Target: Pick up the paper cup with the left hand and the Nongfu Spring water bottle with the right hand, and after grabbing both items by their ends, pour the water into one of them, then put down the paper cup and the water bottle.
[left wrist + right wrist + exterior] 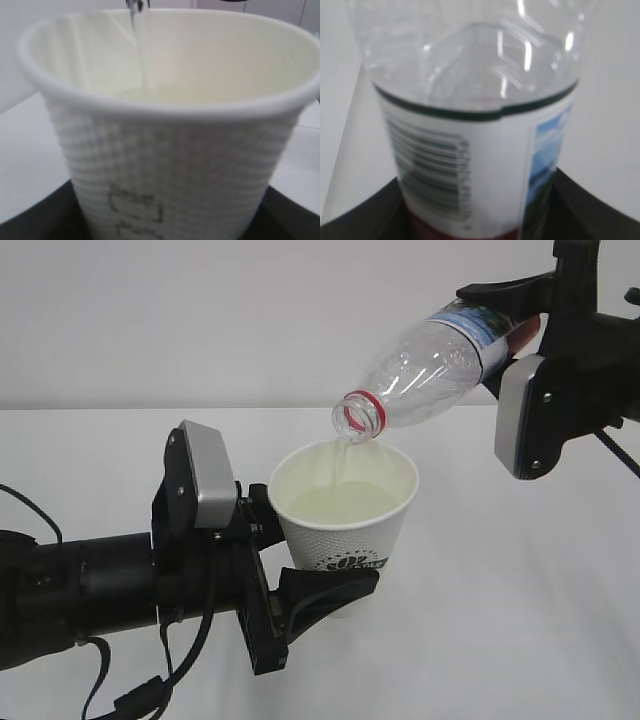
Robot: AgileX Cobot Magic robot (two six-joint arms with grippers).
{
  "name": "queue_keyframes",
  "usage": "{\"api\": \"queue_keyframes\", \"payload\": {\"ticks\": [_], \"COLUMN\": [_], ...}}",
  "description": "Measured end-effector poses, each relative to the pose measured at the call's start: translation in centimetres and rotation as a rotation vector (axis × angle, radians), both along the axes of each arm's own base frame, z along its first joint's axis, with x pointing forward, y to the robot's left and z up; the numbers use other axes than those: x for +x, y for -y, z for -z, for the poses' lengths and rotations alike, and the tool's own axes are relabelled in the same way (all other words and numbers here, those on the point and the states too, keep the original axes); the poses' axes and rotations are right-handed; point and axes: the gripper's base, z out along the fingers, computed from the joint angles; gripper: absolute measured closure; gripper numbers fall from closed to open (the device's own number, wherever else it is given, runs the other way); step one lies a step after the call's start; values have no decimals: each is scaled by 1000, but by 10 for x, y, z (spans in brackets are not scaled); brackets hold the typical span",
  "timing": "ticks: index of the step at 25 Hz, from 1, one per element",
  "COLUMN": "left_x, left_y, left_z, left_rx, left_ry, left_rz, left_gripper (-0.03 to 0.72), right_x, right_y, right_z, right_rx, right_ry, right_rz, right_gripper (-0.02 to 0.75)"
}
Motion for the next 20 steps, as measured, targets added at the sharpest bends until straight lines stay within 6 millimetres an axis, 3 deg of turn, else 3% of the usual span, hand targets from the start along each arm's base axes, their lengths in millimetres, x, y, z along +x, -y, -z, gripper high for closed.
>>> {"api": "queue_keyframes", "payload": {"ticks": [20], "left_x": [0], "left_y": [0], "left_z": [0], "left_rx": [0], "left_ry": [0], "left_rz": [0], "left_gripper": [173], "right_x": [0], "right_y": [0], "right_z": [0], "right_rx": [135], "right_ry": [-88], "right_rz": [18], "right_gripper": [290]}}
